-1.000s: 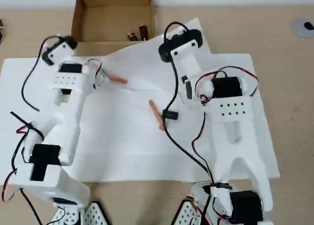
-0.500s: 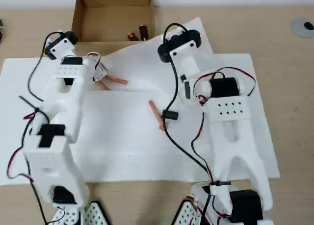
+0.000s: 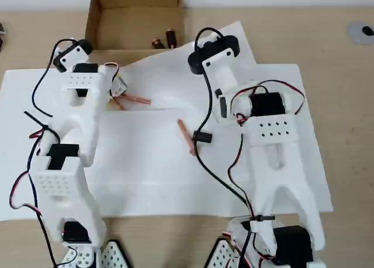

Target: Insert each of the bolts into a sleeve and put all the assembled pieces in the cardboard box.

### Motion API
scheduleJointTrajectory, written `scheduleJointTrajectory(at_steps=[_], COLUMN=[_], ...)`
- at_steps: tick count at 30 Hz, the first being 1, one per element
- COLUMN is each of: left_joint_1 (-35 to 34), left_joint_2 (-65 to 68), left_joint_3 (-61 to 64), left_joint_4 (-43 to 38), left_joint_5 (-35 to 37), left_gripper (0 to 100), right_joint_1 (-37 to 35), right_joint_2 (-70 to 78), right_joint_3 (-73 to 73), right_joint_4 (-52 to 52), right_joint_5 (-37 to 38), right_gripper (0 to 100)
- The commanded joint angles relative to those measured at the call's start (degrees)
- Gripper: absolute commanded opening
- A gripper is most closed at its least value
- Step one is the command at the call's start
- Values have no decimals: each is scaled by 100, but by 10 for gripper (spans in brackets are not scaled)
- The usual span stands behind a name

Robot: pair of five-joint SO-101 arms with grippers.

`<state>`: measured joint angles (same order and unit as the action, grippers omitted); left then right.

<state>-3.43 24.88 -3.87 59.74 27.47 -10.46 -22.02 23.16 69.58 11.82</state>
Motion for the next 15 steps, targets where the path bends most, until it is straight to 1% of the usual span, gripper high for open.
scheduleJointTrajectory(at_steps=[1, 4, 7, 12, 15], left_joint_1=[-211, -369, -501, -501, -378], left_joint_2=[-822, -1200, -1288, -1279, -1279], left_joint_3=[-132, 202, 536, 1301, 1503], left_joint_4=[97, 79, 44, -686, -949], left_joint_5=[-26, -62, -62, -62, -35], left_gripper=[195, 195, 195, 195, 195], right_joint_1=[-57, -57, -57, -57, -57], right_joint_2=[-31, -31, -31, -31, -31], right_joint_3=[-22, -22, -22, -31, -31], right_joint_4=[-97, -97, -97, -97, -70], right_joint_5=[62, 62, 62, 62, 62], right_gripper=[11, 11, 11, 11, 11])
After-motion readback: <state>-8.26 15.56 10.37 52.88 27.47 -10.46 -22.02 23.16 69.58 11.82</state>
